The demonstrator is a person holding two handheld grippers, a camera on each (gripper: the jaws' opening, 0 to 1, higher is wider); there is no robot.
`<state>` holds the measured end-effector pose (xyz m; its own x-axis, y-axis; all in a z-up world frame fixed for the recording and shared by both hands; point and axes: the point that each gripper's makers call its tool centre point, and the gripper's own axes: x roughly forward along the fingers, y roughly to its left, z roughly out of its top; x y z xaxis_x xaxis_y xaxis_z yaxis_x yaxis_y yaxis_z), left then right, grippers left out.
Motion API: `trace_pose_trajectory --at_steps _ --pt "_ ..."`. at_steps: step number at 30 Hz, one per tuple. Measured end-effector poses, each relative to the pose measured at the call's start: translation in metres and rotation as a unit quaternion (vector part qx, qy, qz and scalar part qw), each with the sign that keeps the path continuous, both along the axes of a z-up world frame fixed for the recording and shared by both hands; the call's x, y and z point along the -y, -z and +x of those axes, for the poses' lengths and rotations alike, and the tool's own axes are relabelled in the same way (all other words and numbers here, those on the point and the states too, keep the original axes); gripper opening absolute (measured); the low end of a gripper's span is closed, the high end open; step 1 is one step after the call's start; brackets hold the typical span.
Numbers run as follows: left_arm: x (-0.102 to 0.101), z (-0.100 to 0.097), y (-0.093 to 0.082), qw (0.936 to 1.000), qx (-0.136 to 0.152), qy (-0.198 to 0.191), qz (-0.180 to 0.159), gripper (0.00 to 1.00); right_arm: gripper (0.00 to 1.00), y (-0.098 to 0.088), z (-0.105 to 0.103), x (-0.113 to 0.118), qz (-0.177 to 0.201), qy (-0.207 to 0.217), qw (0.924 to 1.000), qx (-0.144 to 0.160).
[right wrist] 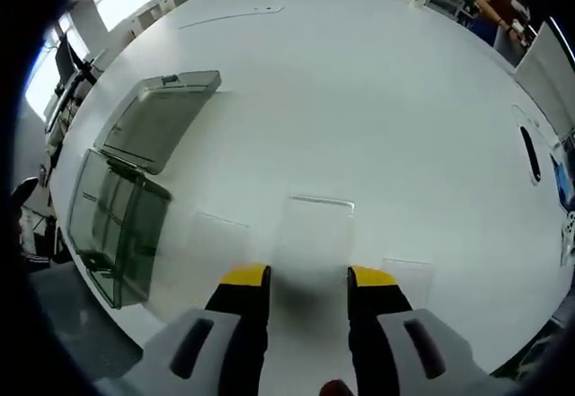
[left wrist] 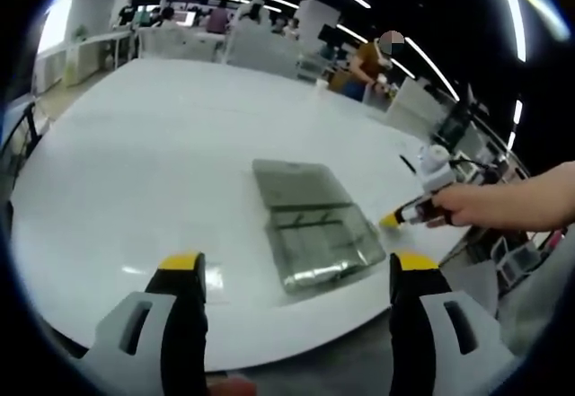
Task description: Insert the divider into the dual guide fixture by aligning both edges with the guide slots and pushing it downward to the bottom, including one-sided entry, uneven engagement, binding, and posture correction.
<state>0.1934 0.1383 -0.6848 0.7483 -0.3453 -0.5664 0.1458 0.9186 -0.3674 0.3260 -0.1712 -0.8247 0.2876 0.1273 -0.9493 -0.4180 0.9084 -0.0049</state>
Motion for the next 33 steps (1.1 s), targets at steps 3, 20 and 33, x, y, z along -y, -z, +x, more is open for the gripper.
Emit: trace_pose_trajectory --at_steps 3,20,33 --pt "0.0 0.0 -0.001 1.0 0.001 -0.001 0.0 0.82 0.3 0.0 0.0 0.0 -0.004 -0.008 0.9999 -0.006" --pt "0.0 -0.004 0.002 1.0 -0.007 0.002 0.005 0.81 0.28 -0.003 -0.004 0.002 0.003 -0.013 0.9998 -0.014" --pt "0.004 -0.002 -0.005 1.0 0.003 -0.001 0.006 0.81 0.27 -0.014 -0.015 0.003 0.002 -0.021 0.9997 -0.014"
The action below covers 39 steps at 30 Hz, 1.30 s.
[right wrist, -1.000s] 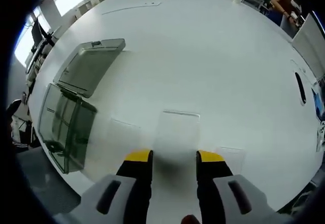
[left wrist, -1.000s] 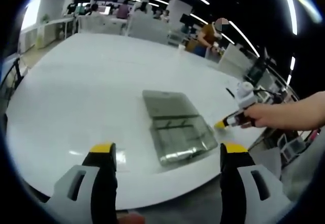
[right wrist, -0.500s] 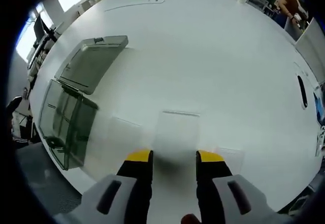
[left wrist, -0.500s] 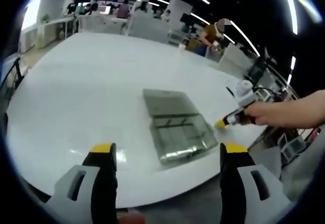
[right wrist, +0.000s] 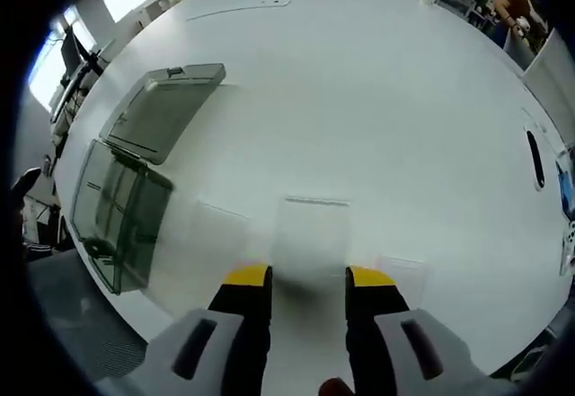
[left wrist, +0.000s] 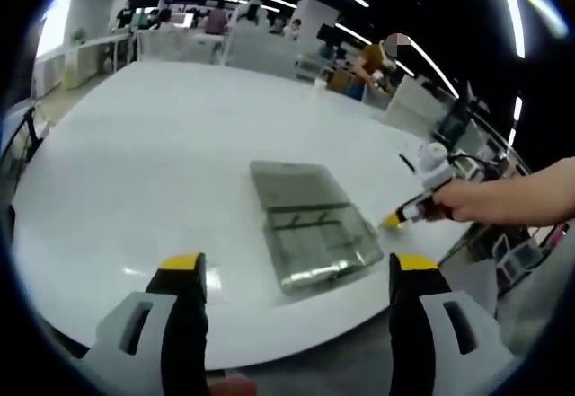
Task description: Insert the divider into the dual guide fixture by aligning both edges with the guide slots and pushing it downward to the bottom, including one-sided entry, uneven engagement, binding, and posture correction.
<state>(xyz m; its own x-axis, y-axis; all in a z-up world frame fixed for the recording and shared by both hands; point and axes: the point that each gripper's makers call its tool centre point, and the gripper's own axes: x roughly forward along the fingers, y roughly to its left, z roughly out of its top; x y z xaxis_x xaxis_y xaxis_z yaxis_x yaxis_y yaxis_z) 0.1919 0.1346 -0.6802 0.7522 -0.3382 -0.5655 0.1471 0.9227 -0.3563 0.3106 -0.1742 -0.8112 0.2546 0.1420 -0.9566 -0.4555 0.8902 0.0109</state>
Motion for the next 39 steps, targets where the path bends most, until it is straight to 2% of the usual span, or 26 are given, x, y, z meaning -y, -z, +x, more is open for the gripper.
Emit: trace_pose_trajectory --at_steps 7,14,16,28,39 --pt "0.004 -0.001 -0.003 1.0 0.006 0.0 -0.003 0.81 0.27 0.0 0.002 0.005 0.003 0.0 1.0 0.004" --pt "0.01 -0.003 -0.002 0.9999 0.006 0.005 -0.008 0.81 0.27 -0.012 -0.001 0.001 0.013 -0.009 0.9998 0.016" --pt "0.011 -0.003 -0.001 0.9999 0.004 0.007 -0.008 0.81 0.27 -0.009 -0.001 0.0 0.017 -0.011 0.9996 0.018" --pt "0.027 0.001 -0.006 0.9995 0.01 0.022 -0.02 0.81 0.27 -0.038 -0.016 -0.015 0.039 -0.05 0.9971 0.043" --pt "0.044 0.004 -0.007 0.9984 0.014 0.034 -0.042 0.78 0.27 -0.066 -0.028 -0.043 0.063 -0.104 0.9901 0.07"
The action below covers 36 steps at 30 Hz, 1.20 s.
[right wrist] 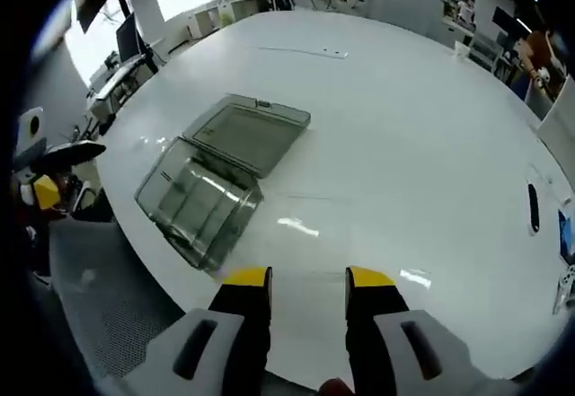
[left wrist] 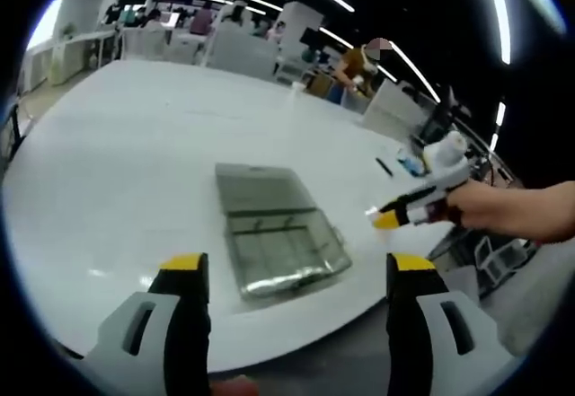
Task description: Insert the divider into the dual guide fixture by aligning both edges with the guide slots and pushing it downward to the bottom, including one-sided entry, uneven engagement, binding, and posture correction.
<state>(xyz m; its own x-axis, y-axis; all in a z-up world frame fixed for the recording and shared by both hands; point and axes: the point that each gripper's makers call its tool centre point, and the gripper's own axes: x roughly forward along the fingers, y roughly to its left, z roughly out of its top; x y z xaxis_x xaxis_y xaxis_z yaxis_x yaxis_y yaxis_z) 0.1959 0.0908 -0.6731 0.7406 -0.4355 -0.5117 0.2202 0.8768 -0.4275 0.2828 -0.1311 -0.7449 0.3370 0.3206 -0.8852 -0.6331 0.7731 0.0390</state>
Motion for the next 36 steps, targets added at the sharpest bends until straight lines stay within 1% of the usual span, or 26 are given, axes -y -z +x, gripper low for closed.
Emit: trace_pose_trajectory --at_steps 7,11,14,17,18,21,23,28,32,34,36 --pt "0.01 0.0 -0.002 0.9999 0.006 0.004 -0.011 0.76 0.27 -0.016 -0.012 -0.017 0.009 -0.032 0.9994 0.01" --pt "0.016 0.0 -0.004 0.9997 0.007 0.011 -0.021 0.69 0.27 -0.028 -0.021 -0.03 0.016 -0.052 0.9984 0.017" --pt "0.02 0.002 -0.006 0.9995 0.015 0.009 -0.027 0.66 0.27 -0.037 -0.027 -0.04 0.029 -0.063 0.9974 0.021" --pt "0.03 0.002 -0.007 0.9988 0.015 0.022 -0.041 0.63 0.27 -0.044 -0.034 -0.047 0.034 -0.074 0.9963 0.025" --pt "0.032 0.002 -0.007 0.9985 0.012 0.024 -0.047 0.61 0.27 -0.046 -0.036 -0.049 0.035 -0.079 0.9959 0.027" --pt "0.038 0.004 -0.009 0.9981 0.014 0.028 -0.052 0.58 0.27 -0.051 -0.041 -0.055 0.034 -0.093 0.9945 0.034" --pt "0.041 0.005 -0.011 0.9978 0.017 0.031 -0.056 0.56 0.27 -0.053 -0.045 -0.06 0.04 -0.096 0.9941 0.033" --pt "0.046 0.007 -0.015 0.997 0.021 0.035 -0.065 0.54 0.27 -0.056 -0.051 -0.068 0.051 -0.102 0.993 0.032" --pt "0.048 0.008 -0.017 0.9965 0.026 0.037 -0.071 0.49 0.27 -0.06 -0.055 -0.074 0.056 -0.11 0.9917 0.035" --pt "0.051 0.01 -0.019 0.9959 0.028 0.036 -0.077 0.47 0.27 -0.062 -0.055 -0.077 0.058 -0.112 0.9913 0.036" --pt "0.055 0.011 -0.021 0.9944 0.024 0.03 -0.098 0.44 0.27 -0.063 -0.057 -0.081 0.064 -0.114 0.9908 0.036"
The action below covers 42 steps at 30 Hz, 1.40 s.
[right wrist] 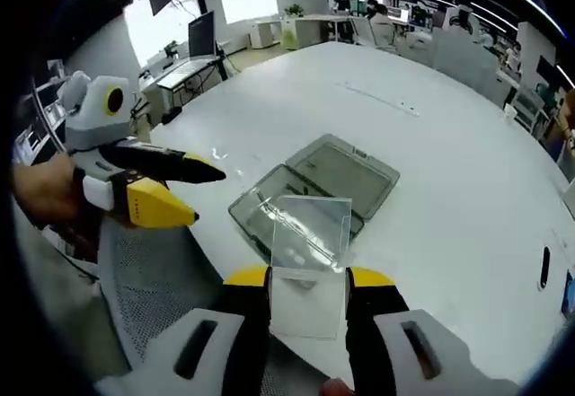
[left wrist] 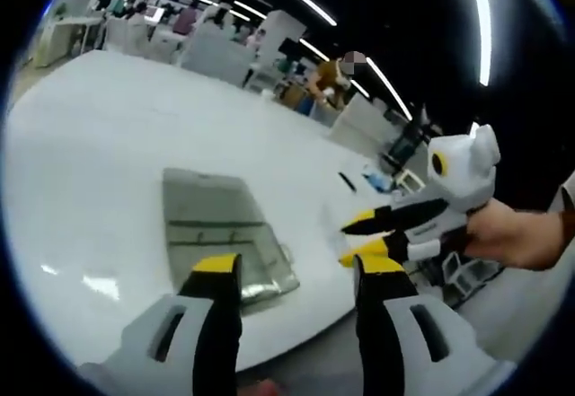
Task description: Insert the divider into the dual guide fixture by aligning both edges with the guide slots and pushing it downward to the bottom, including one-sided entry, uneven engagement, binding, and posture correction.
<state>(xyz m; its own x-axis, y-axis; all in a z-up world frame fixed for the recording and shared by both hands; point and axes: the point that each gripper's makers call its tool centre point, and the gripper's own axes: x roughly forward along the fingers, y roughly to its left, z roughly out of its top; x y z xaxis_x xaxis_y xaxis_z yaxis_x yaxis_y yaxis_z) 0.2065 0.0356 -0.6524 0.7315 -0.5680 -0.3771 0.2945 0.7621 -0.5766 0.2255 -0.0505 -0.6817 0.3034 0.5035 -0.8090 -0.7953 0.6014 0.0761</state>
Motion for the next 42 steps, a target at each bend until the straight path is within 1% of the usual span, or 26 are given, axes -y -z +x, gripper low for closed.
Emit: trace_pose_trajectory --at_steps 1,4,9,11,14,17,24,27,32,42 --pt "0.003 0.001 -0.001 0.9998 -0.006 -0.005 -0.02 0.43 0.27 -0.001 -0.001 -0.002 0.0 -0.004 1.0 0.003" --pt "0.005 0.003 0.0 0.9999 -0.003 -0.003 -0.016 0.39 0.27 -0.005 -0.002 -0.006 0.006 -0.006 1.0 0.003" --pt "0.014 0.004 -0.004 0.9993 0.0 0.0 -0.037 0.34 0.27 -0.009 -0.004 -0.011 0.013 -0.009 0.9999 0.004" --pt "0.016 0.006 -0.008 0.9986 0.005 -0.005 -0.053 0.32 0.27 -0.009 -0.005 -0.012 0.014 -0.01 0.9998 0.004" --pt "0.017 0.009 -0.012 0.9963 0.003 -0.019 -0.084 0.29 0.27 -0.01 -0.007 -0.014 0.02 -0.008 0.9998 0.0" --pt "0.019 0.009 -0.01 0.9971 0.005 -0.015 -0.075 0.27 0.27 -0.011 -0.008 -0.015 0.023 -0.008 0.9997 0.0" --pt "0.023 0.009 -0.008 0.9971 0.003 -0.011 -0.076 0.2 0.27 -0.015 -0.008 -0.019 0.035 -0.004 0.9994 -0.004" --pt "0.023 0.01 -0.009 0.9966 0.004 -0.014 -0.081 0.16 0.27 -0.016 -0.009 -0.02 0.038 -0.005 0.9993 -0.005" --pt "0.023 0.012 -0.011 0.9958 0.002 -0.018 -0.089 0.12 0.27 -0.018 -0.009 -0.022 0.042 -0.004 0.9991 -0.006" --pt "0.027 0.012 -0.014 0.9955 0.003 -0.013 -0.094 0.07 0.27 -0.02 -0.009 -0.023 0.045 -0.004 0.999 -0.006"
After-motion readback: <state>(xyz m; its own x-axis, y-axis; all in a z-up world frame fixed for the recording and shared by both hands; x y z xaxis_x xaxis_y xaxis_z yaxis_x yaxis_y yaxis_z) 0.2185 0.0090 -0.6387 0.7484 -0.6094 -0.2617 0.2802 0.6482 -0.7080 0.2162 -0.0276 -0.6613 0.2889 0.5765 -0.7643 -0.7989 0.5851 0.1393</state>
